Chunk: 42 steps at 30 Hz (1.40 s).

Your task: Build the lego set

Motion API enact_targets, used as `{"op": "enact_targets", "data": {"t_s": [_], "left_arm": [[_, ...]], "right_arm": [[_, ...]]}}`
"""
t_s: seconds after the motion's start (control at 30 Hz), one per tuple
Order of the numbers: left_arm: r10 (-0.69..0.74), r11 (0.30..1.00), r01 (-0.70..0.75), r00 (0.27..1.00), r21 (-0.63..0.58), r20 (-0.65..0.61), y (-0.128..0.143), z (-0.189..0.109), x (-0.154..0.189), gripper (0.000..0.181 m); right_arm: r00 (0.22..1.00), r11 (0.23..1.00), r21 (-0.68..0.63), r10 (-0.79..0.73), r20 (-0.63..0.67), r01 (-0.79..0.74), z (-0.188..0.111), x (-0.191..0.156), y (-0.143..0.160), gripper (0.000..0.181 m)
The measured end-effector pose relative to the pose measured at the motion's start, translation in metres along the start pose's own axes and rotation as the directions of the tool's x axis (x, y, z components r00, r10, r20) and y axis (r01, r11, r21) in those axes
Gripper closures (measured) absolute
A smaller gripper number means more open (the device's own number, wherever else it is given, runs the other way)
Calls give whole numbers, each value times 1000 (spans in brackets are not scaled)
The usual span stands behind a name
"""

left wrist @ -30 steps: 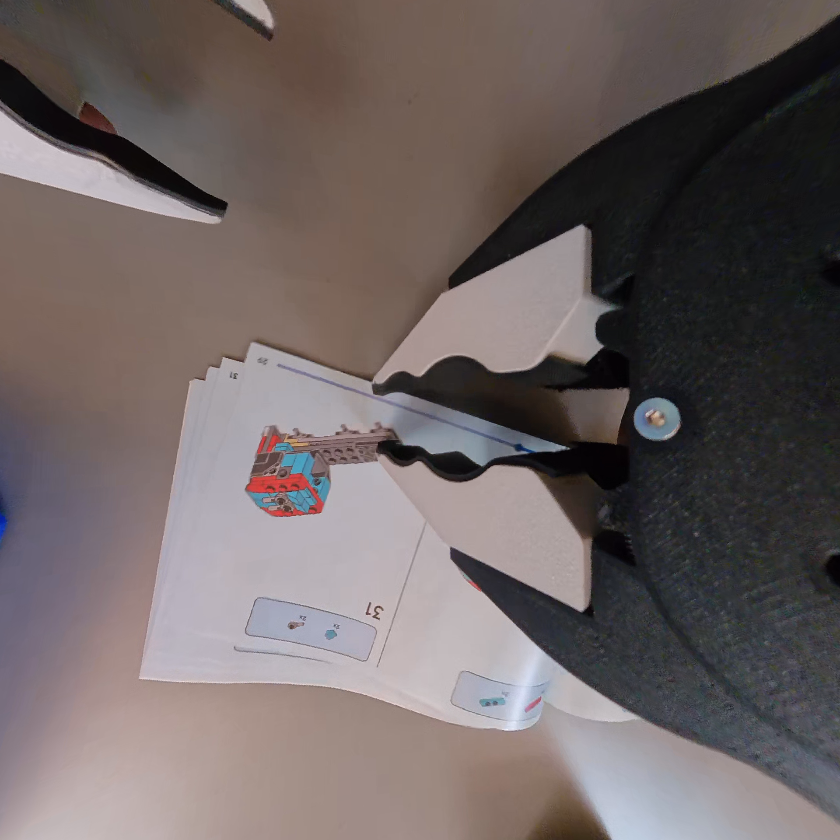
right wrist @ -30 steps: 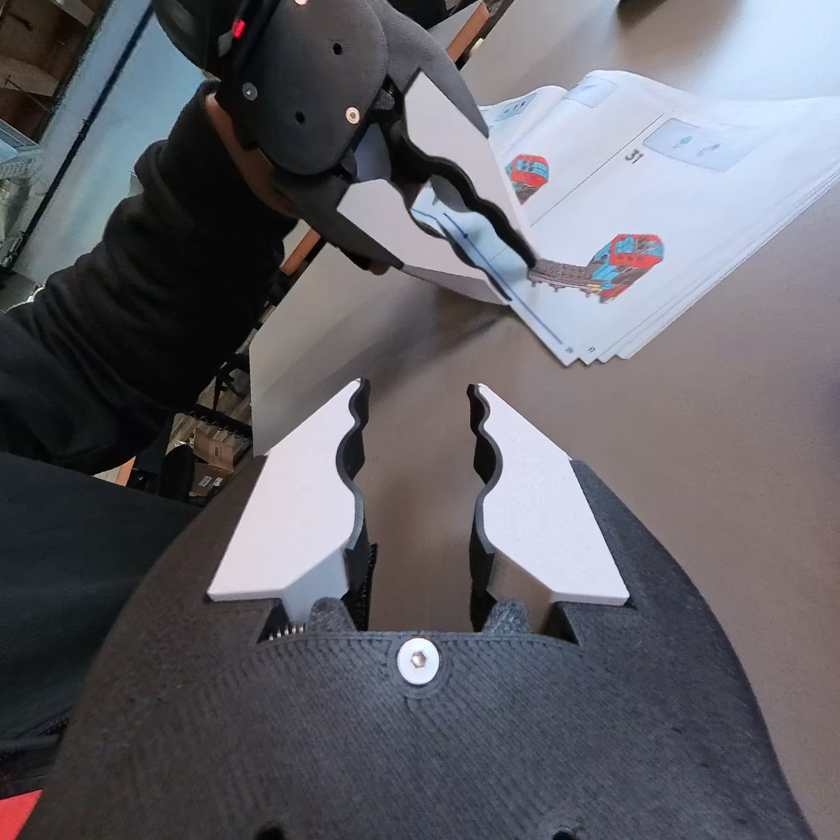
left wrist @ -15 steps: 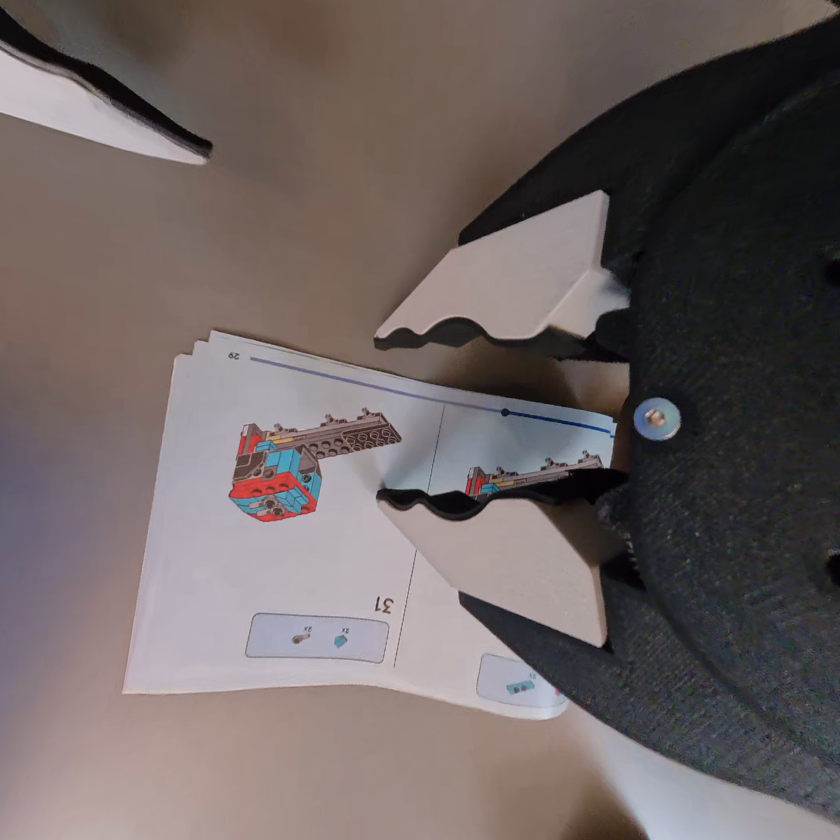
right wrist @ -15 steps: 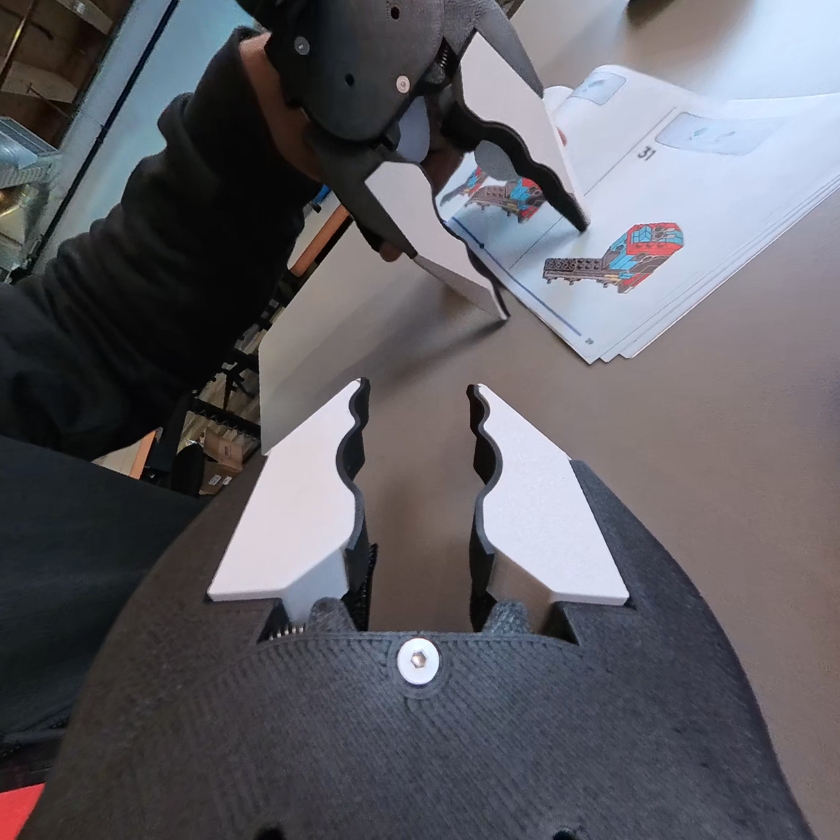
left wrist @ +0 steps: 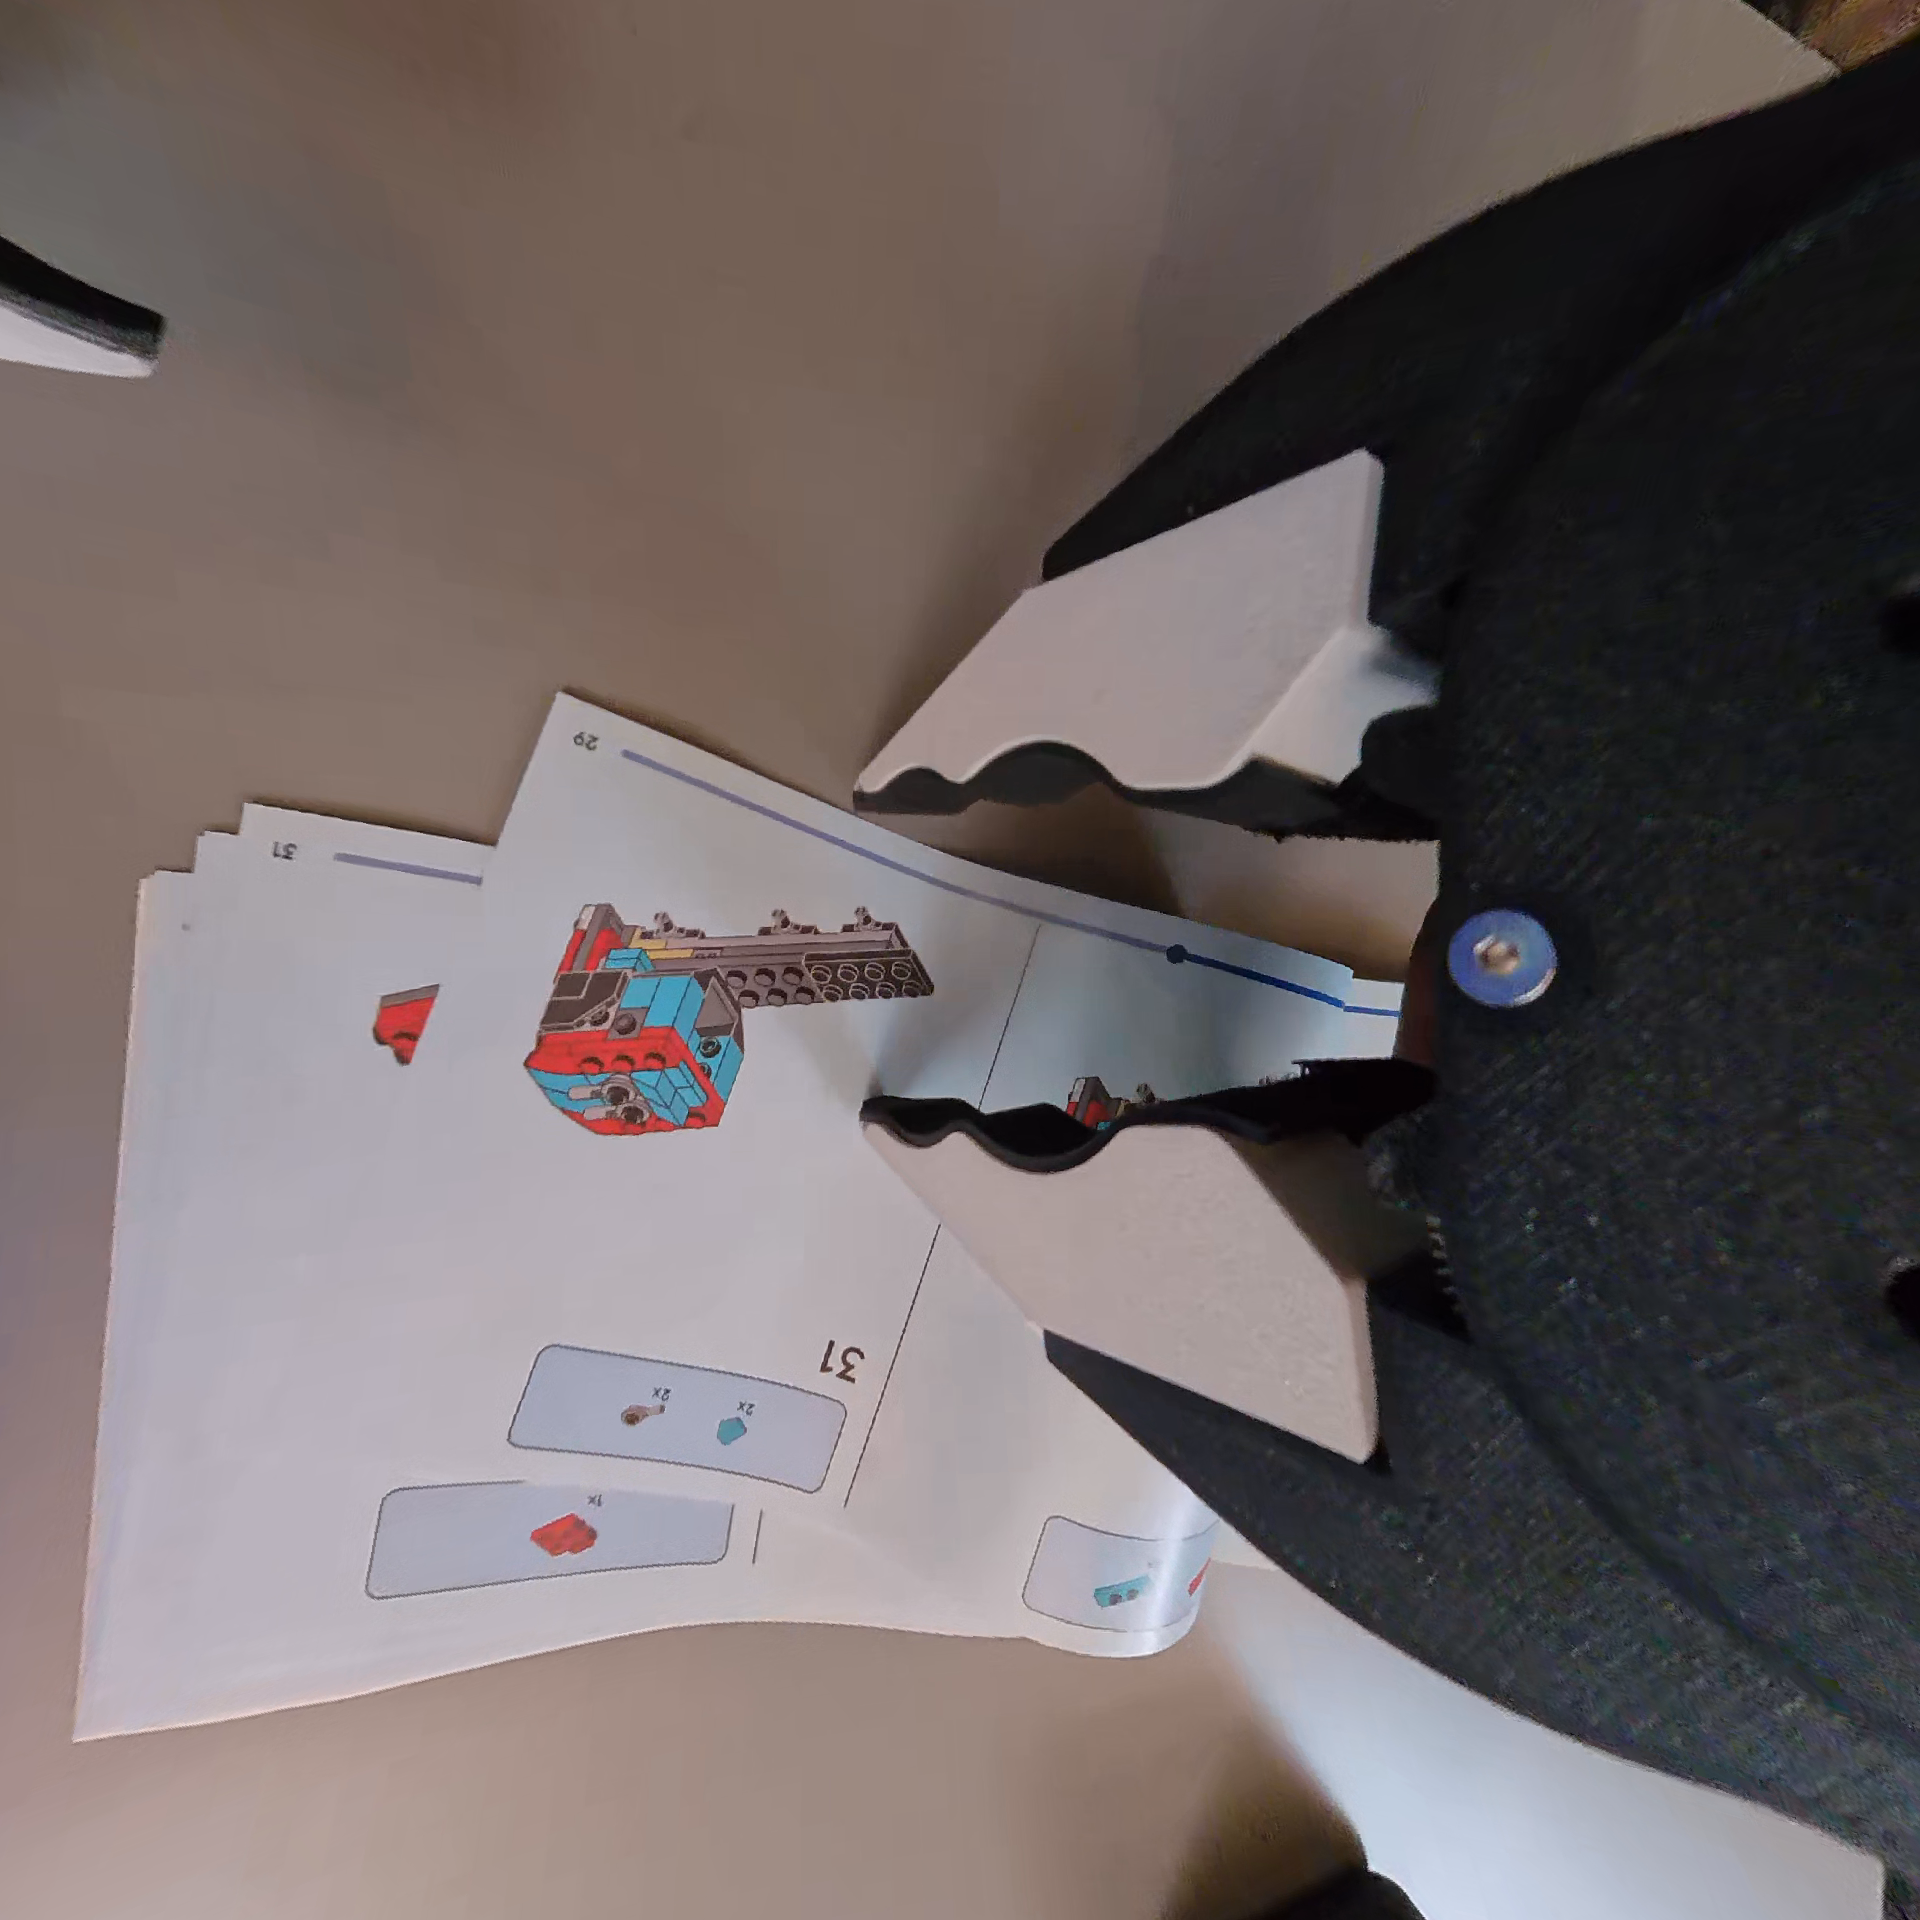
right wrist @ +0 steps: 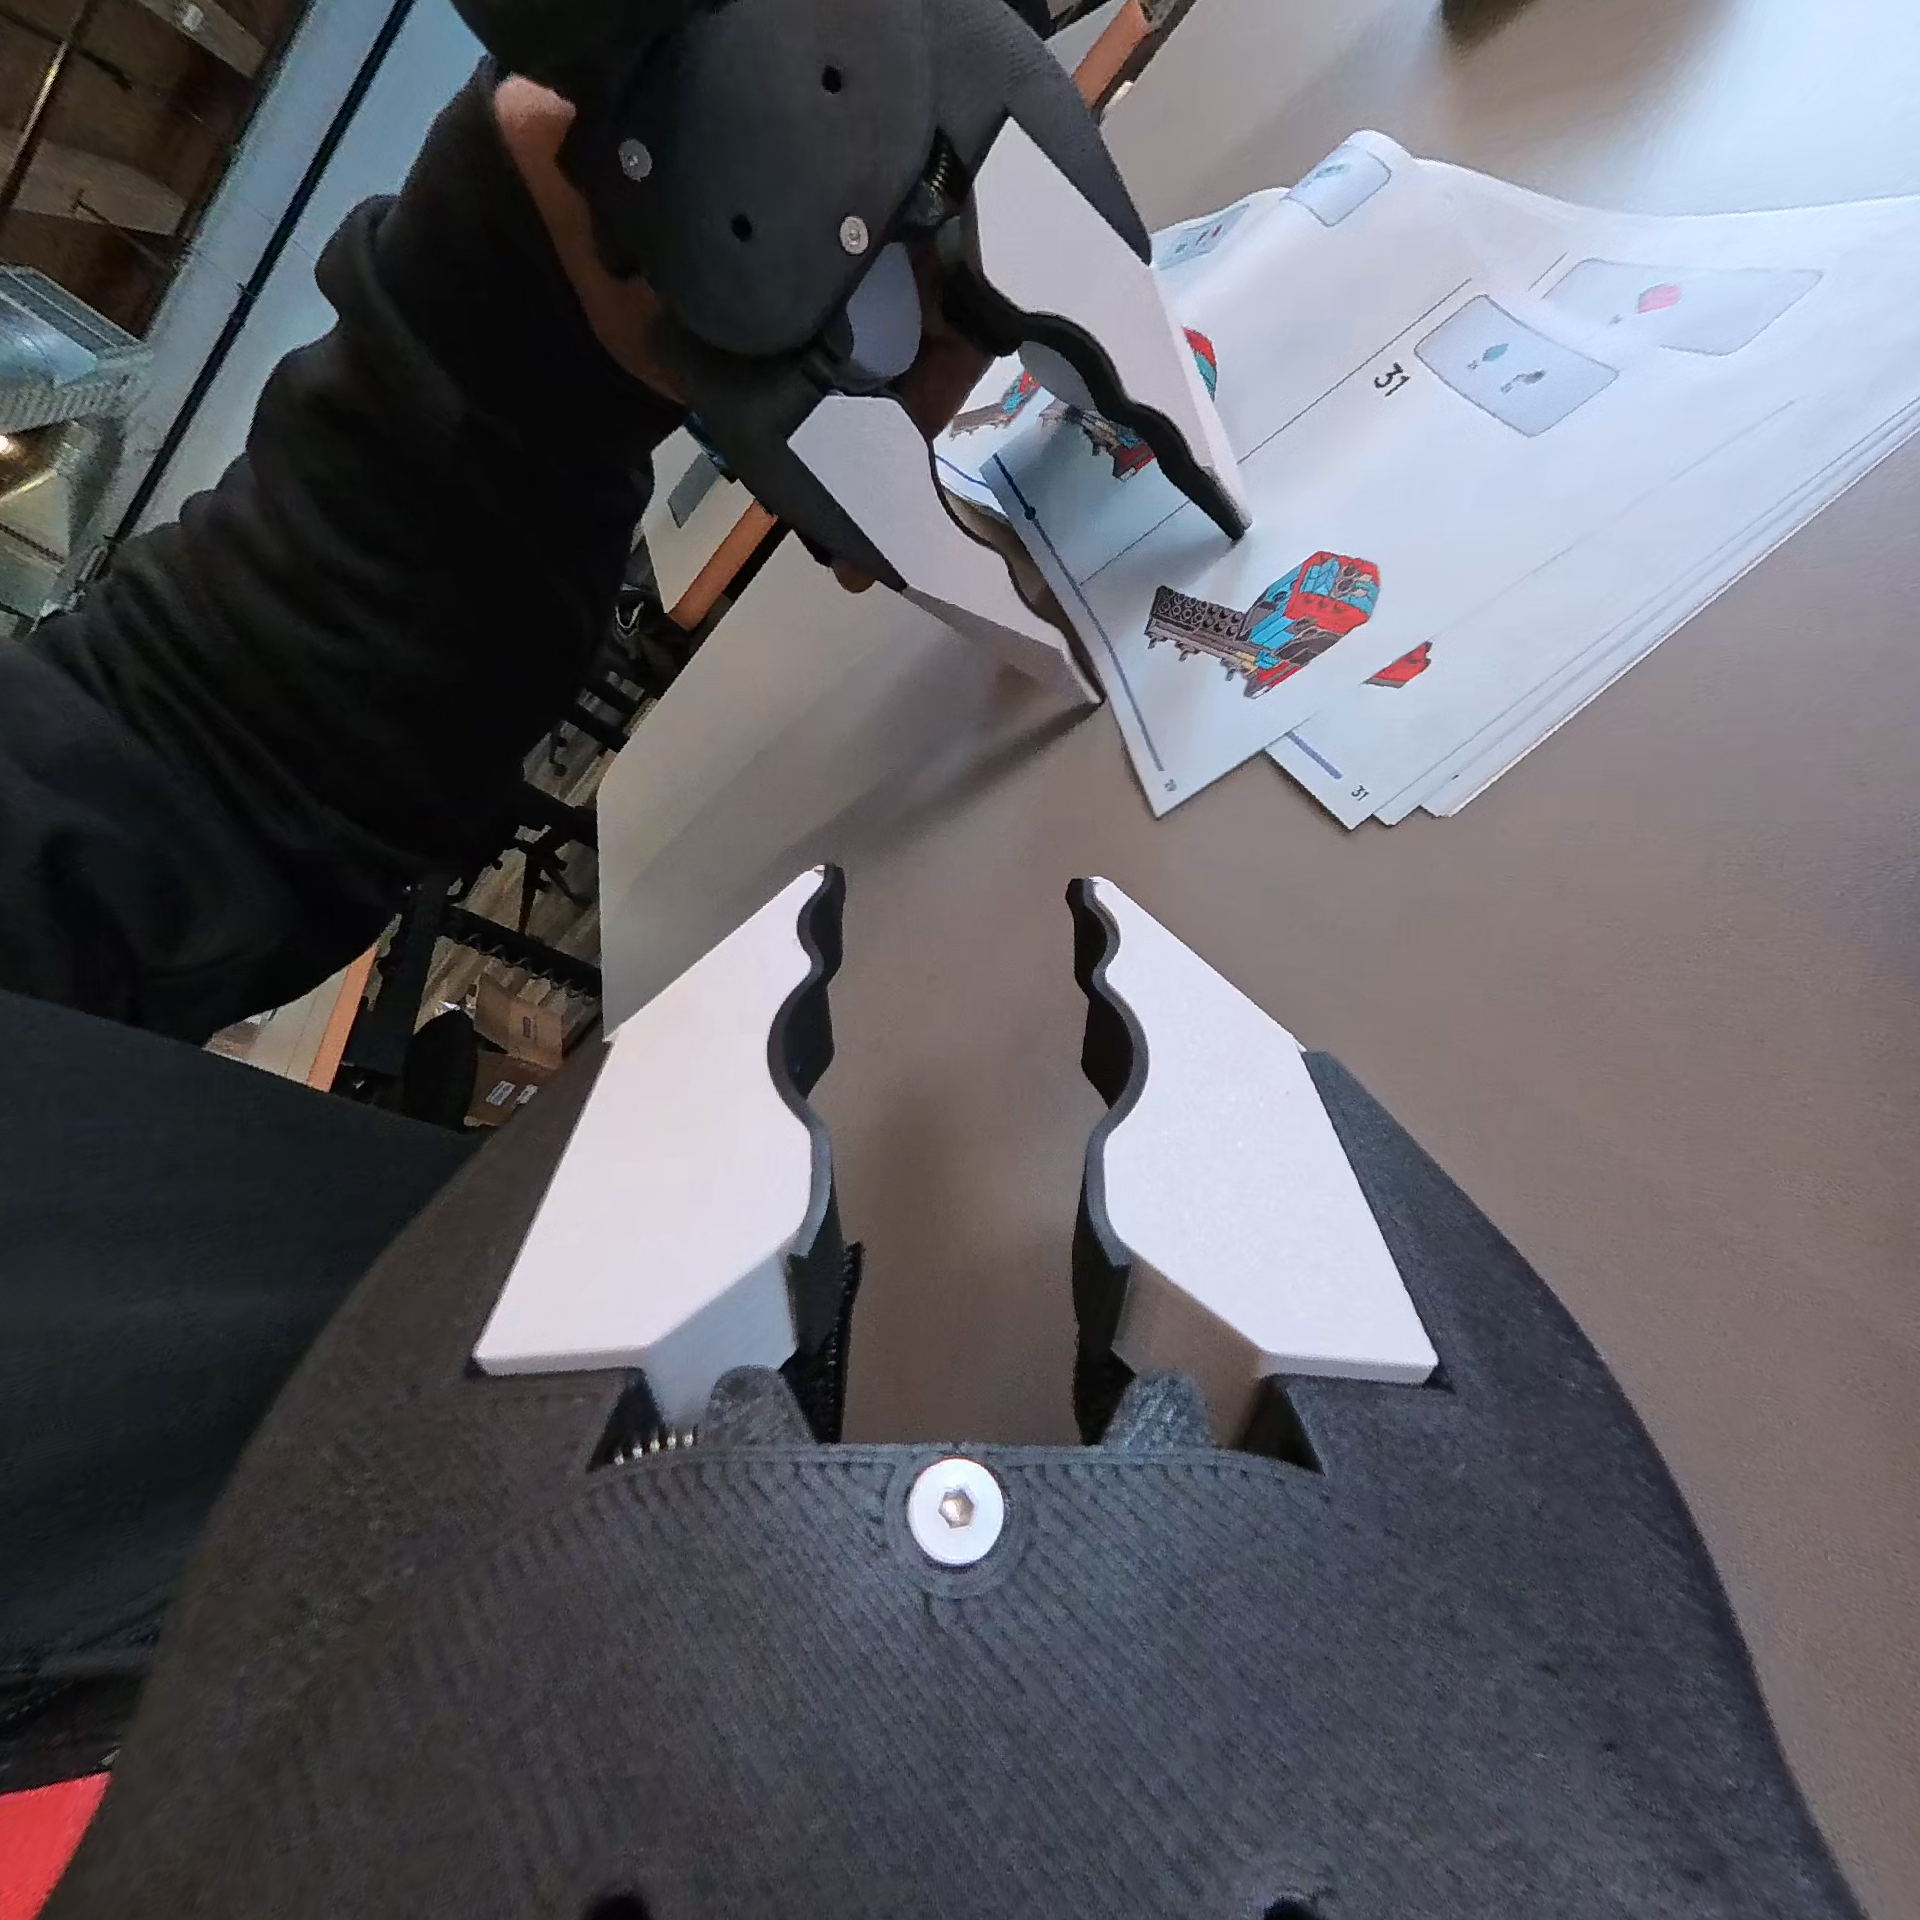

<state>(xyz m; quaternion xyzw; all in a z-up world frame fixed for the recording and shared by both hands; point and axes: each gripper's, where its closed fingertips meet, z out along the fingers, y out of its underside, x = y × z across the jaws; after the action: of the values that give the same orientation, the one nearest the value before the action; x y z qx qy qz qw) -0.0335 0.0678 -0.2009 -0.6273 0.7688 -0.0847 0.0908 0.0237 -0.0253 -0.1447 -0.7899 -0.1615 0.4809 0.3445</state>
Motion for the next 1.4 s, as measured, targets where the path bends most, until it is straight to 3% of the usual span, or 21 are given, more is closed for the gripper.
{"op": "enact_targets", "data": {"t_s": [0.13, 0.3, 1.4], "left_arm": [[19, 1000, -19, 1000, -1, 21, 1, -1, 0, 130], [49, 999, -48, 995, -17, 86, 6, -3, -4, 153], [-6, 998, 23, 963, -61, 269, 72, -52, -13, 142]], "right_arm": [[1000, 1000, 0, 0, -1, 0, 0, 0, 0, 136], [1000, 1000, -2, 0, -1, 0, 0, 0, 0, 136], [1000, 1000, -4, -1, 2, 1, 1, 0, 1, 136]]}}
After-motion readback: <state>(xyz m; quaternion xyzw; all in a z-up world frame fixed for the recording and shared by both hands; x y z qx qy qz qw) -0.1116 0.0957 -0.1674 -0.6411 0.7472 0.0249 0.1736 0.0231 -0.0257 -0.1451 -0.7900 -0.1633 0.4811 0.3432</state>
